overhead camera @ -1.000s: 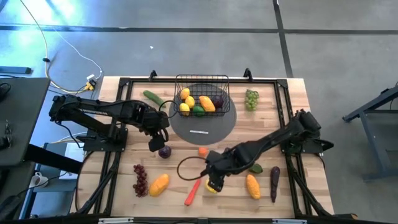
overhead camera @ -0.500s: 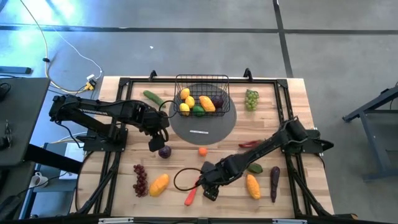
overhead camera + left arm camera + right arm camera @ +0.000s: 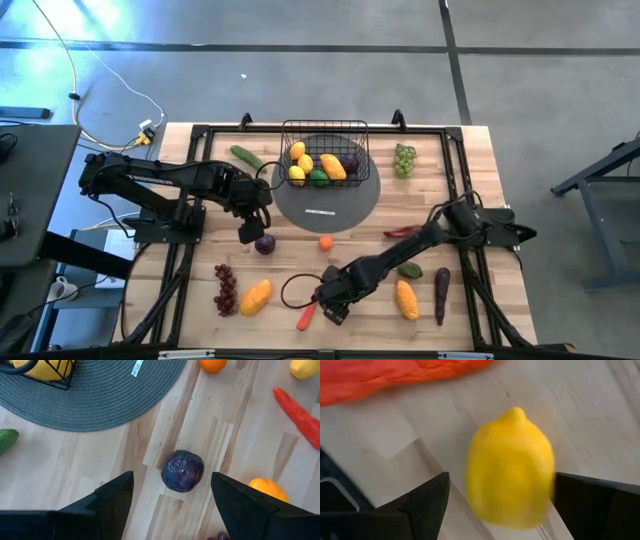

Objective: Build produce basket
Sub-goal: Put the yellow lemon into the basket

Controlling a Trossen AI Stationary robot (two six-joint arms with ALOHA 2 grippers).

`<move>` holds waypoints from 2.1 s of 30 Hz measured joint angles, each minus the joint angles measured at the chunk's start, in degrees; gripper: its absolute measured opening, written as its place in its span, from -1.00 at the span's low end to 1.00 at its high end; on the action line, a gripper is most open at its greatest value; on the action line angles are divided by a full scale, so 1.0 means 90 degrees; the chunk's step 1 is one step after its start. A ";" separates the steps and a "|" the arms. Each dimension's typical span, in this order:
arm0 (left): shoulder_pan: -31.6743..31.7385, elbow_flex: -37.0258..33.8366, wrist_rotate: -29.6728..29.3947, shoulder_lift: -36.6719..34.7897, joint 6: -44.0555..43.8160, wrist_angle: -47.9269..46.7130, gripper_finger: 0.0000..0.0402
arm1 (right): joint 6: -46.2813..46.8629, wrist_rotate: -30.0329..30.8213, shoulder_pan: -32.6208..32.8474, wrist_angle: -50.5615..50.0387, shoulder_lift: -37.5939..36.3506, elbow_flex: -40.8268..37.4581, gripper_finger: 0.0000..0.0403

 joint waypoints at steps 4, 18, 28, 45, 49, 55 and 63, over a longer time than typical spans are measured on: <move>-0.0002 0.0000 0.0001 0.0000 0.0029 -0.0047 0.27 | 0.0118 0.0007 -0.0002 0.0014 0.0015 -0.0002 0.25; 0.0000 0.0000 0.0002 0.0000 0.0029 -0.0915 0.27 | -0.0166 0.0282 -0.0265 -0.0066 -0.0274 -0.0002 -0.43; -0.0002 0.0000 -0.0005 -0.0044 0.0029 -0.1168 0.27 | -0.0637 0.0936 -0.0912 -0.0019 -0.1040 -0.0002 -0.40; 0.0092 0.0000 -0.0192 -0.0044 -0.0277 -0.1086 0.27 | -0.3247 0.1365 -0.2893 0.1046 -0.2118 0.0000 -0.41; 0.0196 0.0000 -0.0206 -0.0044 -0.0692 -0.1071 0.27 | -0.3837 0.1329 -0.3396 0.1277 -0.2124 0.0000 -0.41; 0.0337 0.0000 -0.0633 -0.0044 -0.1299 -0.0863 0.27 | -0.4534 0.1003 -0.4159 0.1780 -0.2124 0.0000 -0.41; 0.0613 0.0000 -0.1418 -0.0044 -0.1912 -0.0246 0.27 | -0.5291 0.0212 -0.5137 0.2363 -0.2078 0.0000 -0.41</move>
